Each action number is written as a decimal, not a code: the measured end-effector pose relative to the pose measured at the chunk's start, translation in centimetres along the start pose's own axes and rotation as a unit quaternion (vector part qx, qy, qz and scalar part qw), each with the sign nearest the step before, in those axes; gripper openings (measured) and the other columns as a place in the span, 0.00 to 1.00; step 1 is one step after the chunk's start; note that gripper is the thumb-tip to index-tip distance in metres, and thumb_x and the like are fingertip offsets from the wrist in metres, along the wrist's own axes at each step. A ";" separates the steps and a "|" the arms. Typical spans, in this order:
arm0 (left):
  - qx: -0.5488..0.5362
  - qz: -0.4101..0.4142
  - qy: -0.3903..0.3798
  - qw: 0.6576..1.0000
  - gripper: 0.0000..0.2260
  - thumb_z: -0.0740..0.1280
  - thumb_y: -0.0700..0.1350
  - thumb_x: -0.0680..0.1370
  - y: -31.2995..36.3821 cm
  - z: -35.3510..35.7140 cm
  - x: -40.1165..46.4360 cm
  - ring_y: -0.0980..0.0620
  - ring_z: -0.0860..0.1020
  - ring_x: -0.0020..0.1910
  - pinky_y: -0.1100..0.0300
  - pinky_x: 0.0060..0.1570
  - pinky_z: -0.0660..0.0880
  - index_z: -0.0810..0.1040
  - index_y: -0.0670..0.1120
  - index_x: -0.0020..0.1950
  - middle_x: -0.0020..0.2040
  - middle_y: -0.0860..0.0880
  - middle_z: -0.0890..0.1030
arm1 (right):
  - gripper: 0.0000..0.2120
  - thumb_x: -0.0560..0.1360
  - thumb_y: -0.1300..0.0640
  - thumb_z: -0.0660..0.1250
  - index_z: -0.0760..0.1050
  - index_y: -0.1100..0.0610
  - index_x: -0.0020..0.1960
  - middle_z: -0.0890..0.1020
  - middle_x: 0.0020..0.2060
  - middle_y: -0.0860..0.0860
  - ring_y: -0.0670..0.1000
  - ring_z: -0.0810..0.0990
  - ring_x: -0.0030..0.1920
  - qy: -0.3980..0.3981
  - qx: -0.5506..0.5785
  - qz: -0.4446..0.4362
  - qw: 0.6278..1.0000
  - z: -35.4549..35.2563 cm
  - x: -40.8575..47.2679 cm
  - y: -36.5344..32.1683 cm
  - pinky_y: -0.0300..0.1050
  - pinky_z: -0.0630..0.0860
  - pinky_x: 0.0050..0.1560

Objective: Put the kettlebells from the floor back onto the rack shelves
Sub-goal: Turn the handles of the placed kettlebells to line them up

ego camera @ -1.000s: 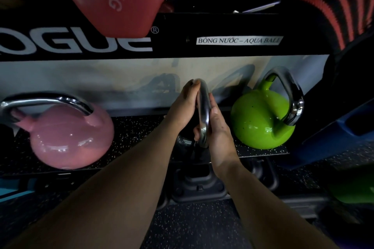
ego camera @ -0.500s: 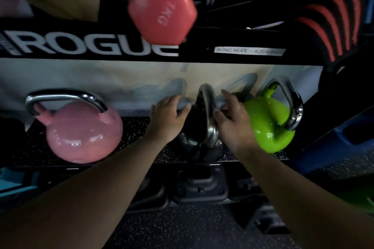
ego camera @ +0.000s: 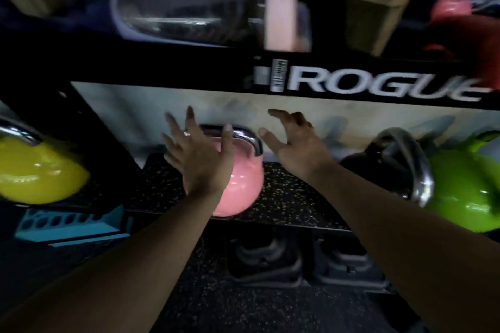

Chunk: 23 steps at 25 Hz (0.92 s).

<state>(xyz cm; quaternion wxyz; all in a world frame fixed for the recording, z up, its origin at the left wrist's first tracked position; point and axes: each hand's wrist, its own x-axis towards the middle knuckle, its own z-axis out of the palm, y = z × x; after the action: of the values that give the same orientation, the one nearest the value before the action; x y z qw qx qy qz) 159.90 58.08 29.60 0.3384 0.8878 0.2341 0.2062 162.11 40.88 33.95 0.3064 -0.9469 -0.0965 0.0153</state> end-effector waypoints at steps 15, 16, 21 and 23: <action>-0.259 -0.081 -0.242 0.932 0.38 0.59 0.66 0.78 -3.2 -0.7 4.3 0.42 0.67 0.73 0.54 0.62 0.65 0.48 0.51 0.81 0.79 0.44 0.58 | 0.09 0.75 0.41 0.66 0.75 0.41 0.54 0.83 0.46 0.52 0.57 0.82 0.46 0.062 0.344 0.151 0.925 8.2 -0.6 -7.0 0.53 0.78 0.45; -0.278 -0.081 -0.249 0.924 0.38 0.59 0.67 0.77 -3.4 -0.6 4.9 0.43 0.70 0.70 0.53 0.64 0.67 0.53 0.49 0.80 0.76 0.42 0.64 | 0.10 0.77 0.42 0.64 0.75 0.39 0.58 0.83 0.49 0.52 0.56 0.81 0.48 0.069 0.358 0.145 0.920 8.9 -0.8 -7.5 0.51 0.77 0.46; -0.324 -0.061 -0.295 0.897 0.32 0.60 0.65 0.78 -5.4 -1.4 7.1 0.52 0.73 0.65 0.53 0.62 0.69 0.59 0.54 0.79 0.71 0.48 0.71 | 0.15 0.81 0.44 0.59 0.71 0.38 0.67 0.83 0.54 0.49 0.49 0.81 0.52 0.018 0.418 0.119 0.900 11.4 -2.2 -9.5 0.48 0.76 0.55; -0.334 -0.051 -0.294 0.894 0.26 0.58 0.64 0.79 -5.2 -1.3 6.3 0.51 0.77 0.61 0.53 0.60 0.73 0.64 0.55 0.74 0.64 0.48 0.77 | 0.17 0.82 0.45 0.55 0.69 0.39 0.70 0.81 0.60 0.47 0.47 0.79 0.59 0.037 0.453 0.130 0.882 11.6 -1.9 -9.6 0.42 0.76 0.58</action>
<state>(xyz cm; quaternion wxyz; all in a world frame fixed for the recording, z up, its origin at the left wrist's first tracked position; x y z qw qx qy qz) 162.87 65.71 28.16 0.6787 0.7291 0.0865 -0.0161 157.58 54.89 30.06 0.7001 -0.7091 0.0559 0.0620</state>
